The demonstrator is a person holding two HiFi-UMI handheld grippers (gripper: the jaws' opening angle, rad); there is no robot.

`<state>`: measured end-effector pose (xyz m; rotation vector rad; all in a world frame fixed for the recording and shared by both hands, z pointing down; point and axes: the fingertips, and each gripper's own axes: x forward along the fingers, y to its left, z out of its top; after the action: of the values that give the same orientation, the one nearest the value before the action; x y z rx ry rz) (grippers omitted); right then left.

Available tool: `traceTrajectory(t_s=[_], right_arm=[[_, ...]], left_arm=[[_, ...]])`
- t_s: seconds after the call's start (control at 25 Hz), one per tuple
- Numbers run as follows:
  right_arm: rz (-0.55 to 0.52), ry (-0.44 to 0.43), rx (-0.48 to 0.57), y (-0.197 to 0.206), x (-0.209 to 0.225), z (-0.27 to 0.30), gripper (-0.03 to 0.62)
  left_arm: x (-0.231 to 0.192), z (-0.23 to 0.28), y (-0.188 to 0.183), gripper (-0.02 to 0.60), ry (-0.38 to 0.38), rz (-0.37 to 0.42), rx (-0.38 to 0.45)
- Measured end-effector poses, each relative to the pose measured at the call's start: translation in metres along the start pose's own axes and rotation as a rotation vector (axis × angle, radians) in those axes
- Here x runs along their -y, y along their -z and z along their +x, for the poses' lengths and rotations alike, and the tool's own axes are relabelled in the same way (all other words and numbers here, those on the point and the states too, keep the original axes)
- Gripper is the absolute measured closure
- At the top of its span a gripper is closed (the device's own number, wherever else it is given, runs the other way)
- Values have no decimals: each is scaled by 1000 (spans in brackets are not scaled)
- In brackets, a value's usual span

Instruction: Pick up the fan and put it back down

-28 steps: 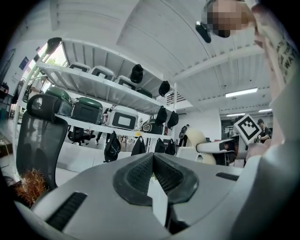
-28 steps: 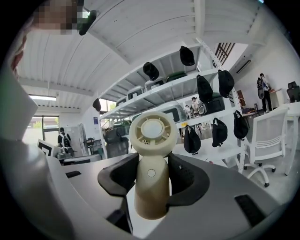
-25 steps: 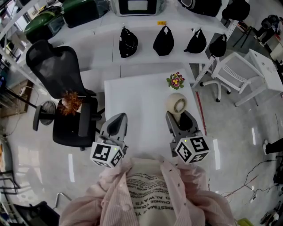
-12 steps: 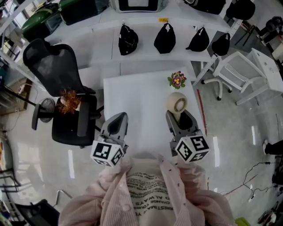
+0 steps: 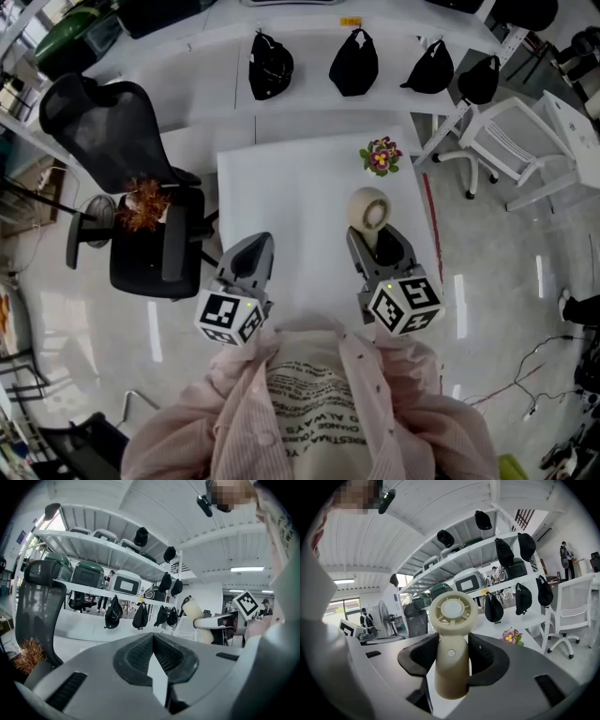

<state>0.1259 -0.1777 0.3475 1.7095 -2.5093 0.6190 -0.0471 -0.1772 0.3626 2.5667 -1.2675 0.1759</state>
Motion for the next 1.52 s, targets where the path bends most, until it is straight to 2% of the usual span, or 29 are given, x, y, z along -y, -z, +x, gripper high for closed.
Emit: traceTrajectory(t_s=[0.64, 0.84, 1.08, 1.52], right_arm=[[-50, -94, -219, 80, -2, 64, 408], [-81, -124, -308, 118, 2, 90, 408], [-67, -136, -406, 170, 7, 116, 408], [-78, -141, -554, 241, 14, 149, 408]], left_arm=[[-26, 28, 75, 580, -15, -49, -175], [-39, 39, 110, 580, -44, -103, -223], [-53, 47, 149, 580, -78, -157, -287], [-64, 62, 203, 580, -113, -245, -358]])
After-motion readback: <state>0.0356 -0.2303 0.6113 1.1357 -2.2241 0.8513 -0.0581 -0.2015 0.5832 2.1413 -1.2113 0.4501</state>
